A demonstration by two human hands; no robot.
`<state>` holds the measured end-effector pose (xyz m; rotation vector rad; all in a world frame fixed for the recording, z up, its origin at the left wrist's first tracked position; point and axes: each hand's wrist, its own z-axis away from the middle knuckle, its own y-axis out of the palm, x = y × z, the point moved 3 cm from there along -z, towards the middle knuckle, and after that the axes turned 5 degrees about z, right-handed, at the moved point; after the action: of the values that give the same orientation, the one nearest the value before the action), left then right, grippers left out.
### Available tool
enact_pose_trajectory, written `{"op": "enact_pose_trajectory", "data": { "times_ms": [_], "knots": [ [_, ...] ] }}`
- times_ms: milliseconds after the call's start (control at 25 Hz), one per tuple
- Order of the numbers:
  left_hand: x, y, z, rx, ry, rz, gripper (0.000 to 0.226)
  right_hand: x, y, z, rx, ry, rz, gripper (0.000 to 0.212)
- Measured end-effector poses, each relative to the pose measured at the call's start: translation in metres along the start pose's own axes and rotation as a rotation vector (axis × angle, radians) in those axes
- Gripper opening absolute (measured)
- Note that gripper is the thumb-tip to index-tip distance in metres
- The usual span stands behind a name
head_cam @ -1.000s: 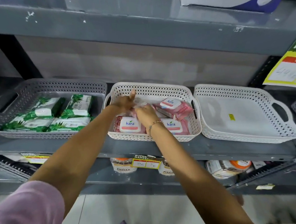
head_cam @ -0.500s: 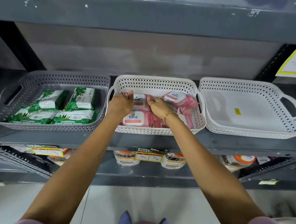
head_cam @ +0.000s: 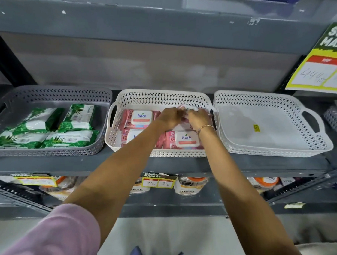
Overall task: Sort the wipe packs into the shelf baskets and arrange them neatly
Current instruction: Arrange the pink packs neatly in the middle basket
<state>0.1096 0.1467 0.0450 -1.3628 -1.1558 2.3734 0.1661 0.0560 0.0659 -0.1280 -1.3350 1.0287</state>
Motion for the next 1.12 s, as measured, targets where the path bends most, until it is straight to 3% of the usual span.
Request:
{"op": "enact_pose_trajectory", "data": {
  "times_ms": [280, 480, 800, 960, 1120],
  "knots": [
    [-0.006, 0.003, 0.011, -0.096, 0.018, -0.051, 0.068, -0.016, -0.017, -0.021, -0.036, -0.222, 0.347, 0.047],
    [0.000, 0.016, 0.025, -0.182, 0.077, -0.144, 0.065, -0.021, -0.016, -0.016, -0.001, -0.290, 0.418, 0.044],
    [-0.001, 0.019, 0.049, -0.165, 0.067, -0.105, 0.059, -0.027, -0.017, -0.003, 0.003, -0.279, 0.529, 0.047],
    [0.000, 0.000, 0.069, -0.231, 0.106, 0.005, 0.038, -0.015, -0.014, 0.007, -0.104, -0.323, 0.510, 0.037],
    [0.038, -0.074, 0.091, -0.478, 0.169, 0.046, 0.033, 0.031, 0.010, 0.043, -0.122, -0.457, 0.239, 0.030]
  ]
}}
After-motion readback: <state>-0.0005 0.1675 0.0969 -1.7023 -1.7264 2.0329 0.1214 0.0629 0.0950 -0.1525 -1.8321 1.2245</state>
